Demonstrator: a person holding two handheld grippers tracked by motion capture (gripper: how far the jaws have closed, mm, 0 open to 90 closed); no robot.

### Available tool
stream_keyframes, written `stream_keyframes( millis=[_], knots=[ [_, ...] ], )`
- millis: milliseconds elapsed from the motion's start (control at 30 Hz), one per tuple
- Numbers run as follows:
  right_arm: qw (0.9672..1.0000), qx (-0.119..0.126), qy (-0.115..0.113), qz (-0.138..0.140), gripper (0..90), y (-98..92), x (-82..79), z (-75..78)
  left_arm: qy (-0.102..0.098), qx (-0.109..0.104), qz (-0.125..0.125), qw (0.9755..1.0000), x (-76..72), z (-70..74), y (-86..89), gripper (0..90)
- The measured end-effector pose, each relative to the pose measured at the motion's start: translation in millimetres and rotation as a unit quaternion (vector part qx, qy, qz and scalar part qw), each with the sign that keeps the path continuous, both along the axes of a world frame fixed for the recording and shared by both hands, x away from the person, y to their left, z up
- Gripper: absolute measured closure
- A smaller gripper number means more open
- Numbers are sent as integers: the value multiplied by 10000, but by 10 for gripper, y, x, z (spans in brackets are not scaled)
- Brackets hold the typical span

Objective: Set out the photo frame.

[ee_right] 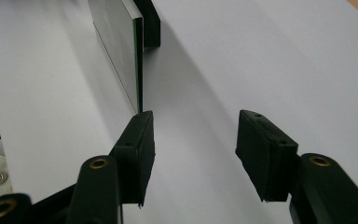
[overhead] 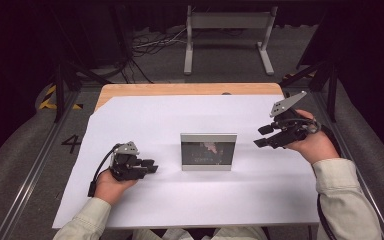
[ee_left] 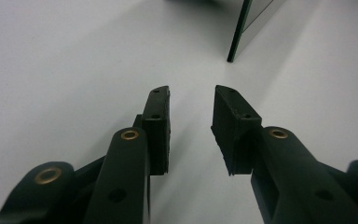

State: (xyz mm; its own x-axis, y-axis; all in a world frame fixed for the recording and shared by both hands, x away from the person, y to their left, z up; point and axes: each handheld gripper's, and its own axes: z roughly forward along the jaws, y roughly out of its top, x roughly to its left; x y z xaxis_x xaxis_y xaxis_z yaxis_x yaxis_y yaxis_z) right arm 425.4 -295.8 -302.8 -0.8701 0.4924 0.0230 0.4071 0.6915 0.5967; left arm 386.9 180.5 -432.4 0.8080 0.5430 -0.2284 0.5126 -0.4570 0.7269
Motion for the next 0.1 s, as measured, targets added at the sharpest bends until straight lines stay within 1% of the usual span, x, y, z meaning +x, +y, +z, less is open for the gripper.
stream_keyframes(
  millis=[100],
  knots=[
    [10000, 56, -43, -7, 458, -11, -24, -31, -28, -3, 28, 10000, 3, -3, 5, 643]
  ],
)
